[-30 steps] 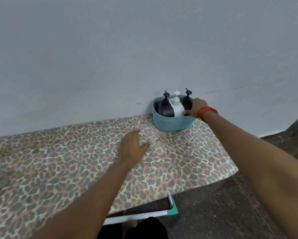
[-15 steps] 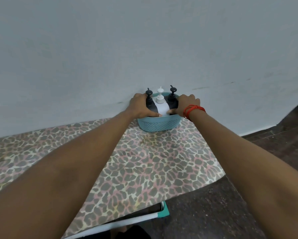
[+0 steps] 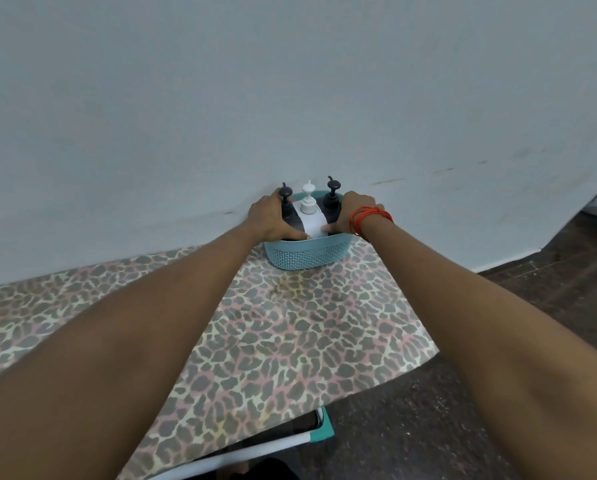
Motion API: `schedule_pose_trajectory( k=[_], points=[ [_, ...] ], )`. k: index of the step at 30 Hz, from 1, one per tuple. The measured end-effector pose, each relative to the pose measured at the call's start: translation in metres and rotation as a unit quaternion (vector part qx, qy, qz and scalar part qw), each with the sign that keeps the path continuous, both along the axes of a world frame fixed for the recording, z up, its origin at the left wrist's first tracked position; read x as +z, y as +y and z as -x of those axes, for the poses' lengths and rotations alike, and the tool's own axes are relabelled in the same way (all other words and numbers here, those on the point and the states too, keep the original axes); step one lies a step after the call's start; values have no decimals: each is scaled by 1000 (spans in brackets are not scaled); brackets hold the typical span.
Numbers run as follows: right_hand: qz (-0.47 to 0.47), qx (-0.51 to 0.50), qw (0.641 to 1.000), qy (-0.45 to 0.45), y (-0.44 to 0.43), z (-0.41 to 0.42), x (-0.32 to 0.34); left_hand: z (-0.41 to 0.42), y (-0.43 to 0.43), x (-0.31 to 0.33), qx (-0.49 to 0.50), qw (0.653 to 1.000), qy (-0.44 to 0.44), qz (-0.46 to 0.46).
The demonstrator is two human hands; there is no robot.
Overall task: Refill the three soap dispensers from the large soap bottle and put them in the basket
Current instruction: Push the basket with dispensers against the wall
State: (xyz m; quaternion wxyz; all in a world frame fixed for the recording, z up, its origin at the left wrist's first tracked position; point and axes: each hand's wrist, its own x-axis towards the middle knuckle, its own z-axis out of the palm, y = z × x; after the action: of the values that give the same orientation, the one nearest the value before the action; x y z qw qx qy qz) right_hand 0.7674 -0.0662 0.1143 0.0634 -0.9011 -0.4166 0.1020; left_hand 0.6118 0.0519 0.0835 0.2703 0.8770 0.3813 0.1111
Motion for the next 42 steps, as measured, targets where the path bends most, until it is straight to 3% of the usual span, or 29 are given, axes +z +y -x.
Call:
schedule_pose_trajectory(
  k=[3, 7, 12, 19, 30, 36, 42],
  points=[
    [-43, -44, 998, 17, -14, 9, 3, 13, -9, 5, -3, 999, -49, 5],
    [-212, -104, 972, 6, -43, 36, 4, 60, -24, 7, 39, 995, -95, -10],
    [-309, -74, 942, 107, -65, 109, 8, 159, -57, 3, 82, 993, -84, -18],
    [-241, 118, 938, 219, -59, 261, 21, 328, -107, 1, 153, 985, -74, 25],
    [-82, 306, 910, 268, -8, 474, 12, 570, -123, -8, 304, 948, -18, 94],
    [-25, 339, 898, 281, 35, 547, -17, 637, -100, -29, 383, 915, -23, 129],
    [-25, 333, 898, 285, 75, 586, -50, 640, -65, -34, 367, 926, -39, 77]
  ],
)
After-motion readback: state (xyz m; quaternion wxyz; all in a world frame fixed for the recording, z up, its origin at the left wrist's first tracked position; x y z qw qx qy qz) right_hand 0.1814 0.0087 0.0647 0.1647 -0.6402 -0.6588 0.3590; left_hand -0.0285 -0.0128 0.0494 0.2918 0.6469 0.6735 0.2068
